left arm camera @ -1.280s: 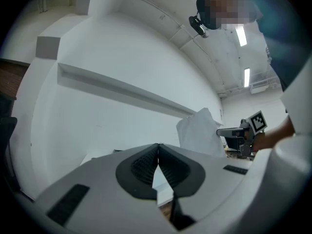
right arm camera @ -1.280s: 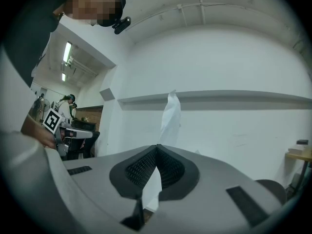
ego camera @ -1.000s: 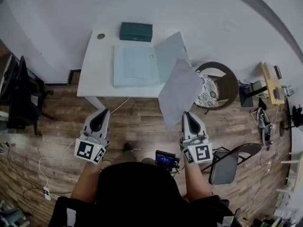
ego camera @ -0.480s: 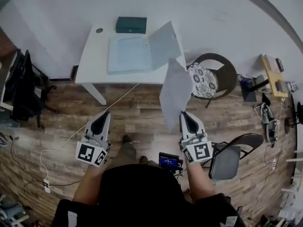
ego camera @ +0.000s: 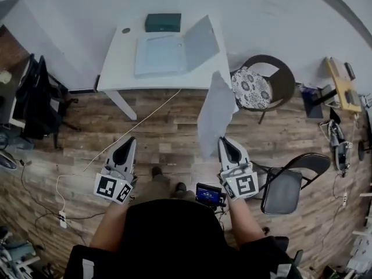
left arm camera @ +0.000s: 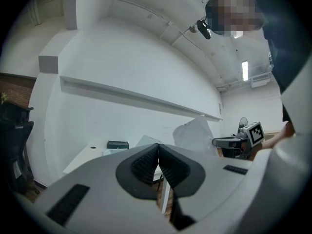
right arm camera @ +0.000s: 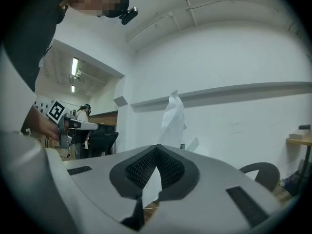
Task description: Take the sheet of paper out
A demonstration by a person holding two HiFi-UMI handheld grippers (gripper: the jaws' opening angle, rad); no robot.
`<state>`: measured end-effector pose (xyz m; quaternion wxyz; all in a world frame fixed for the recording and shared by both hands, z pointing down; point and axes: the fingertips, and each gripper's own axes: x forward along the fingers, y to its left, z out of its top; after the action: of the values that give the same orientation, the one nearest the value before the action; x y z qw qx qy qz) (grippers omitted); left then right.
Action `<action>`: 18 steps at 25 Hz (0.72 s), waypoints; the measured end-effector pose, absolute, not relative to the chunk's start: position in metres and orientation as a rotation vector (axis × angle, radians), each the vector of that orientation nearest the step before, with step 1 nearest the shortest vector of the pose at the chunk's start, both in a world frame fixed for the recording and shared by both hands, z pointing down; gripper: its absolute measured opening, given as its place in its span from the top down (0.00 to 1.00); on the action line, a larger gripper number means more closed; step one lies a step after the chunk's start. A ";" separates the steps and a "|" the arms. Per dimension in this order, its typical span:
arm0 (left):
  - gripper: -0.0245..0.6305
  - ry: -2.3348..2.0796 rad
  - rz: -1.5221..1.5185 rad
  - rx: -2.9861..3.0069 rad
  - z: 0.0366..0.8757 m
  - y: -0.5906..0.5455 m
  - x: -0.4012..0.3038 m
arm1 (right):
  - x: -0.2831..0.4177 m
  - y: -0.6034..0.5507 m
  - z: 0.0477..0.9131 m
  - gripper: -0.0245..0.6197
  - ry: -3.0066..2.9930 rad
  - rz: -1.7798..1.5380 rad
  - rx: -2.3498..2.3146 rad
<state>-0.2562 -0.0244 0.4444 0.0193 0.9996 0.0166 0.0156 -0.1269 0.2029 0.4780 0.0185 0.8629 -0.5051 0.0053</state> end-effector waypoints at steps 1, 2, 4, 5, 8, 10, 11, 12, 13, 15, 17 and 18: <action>0.96 0.057 0.052 3.108 0.444 -0.023 -0.258 | -0.130 0.203 0.479 0.95 -1.573 0.016 2.677; 0.96 0.063 0.055 3.112 0.443 -0.021 -0.259 | -0.132 0.203 0.479 0.95 -1.576 0.014 2.677; 0.96 0.080 0.060 3.120 0.444 -0.020 -0.258 | -0.136 0.203 0.478 0.95 -1.576 0.014 2.678; 0.96 0.090 0.062 3.123 0.445 -0.020 -0.257 | -0.136 0.202 0.478 0.95 -1.573 0.019 2.681; 0.96 0.115 0.069 3.117 0.454 -0.024 -0.253 | -0.138 0.200 0.482 0.95 -1.550 0.053 2.693; 0.96 0.137 0.083 3.105 0.462 -0.027 -0.253 | -0.142 0.197 0.485 0.95 -1.540 0.077 2.697; 0.96 0.154 0.086 3.101 0.464 -0.027 -0.254 | -0.145 0.195 0.487 0.95 -1.535 0.089 2.693; 0.96 0.171 0.086 3.098 0.464 -0.028 -0.254 | -0.147 0.193 0.488 0.95 -1.530 0.099 2.686; 0.96 0.185 0.081 3.094 0.464 -0.028 -0.255 | -0.150 0.190 0.490 0.95 -1.525 0.109 2.678; 0.96 0.199 0.073 3.085 0.464 -0.033 -0.258 | -0.154 0.184 0.492 0.95 -1.515 0.124 2.667; 0.96 0.203 0.073 3.079 0.466 -0.041 -0.261 | -0.158 0.178 0.494 0.95 -1.509 0.138 2.665; 0.96 0.202 0.077 3.076 0.466 -0.044 -0.263 | -0.161 0.176 0.496 0.95 -1.506 0.146 2.664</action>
<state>-0.2625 -0.0442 0.4659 0.0290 0.9971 0.0655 0.0248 -0.1608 0.1760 0.4956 0.0389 0.8688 -0.4913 0.0476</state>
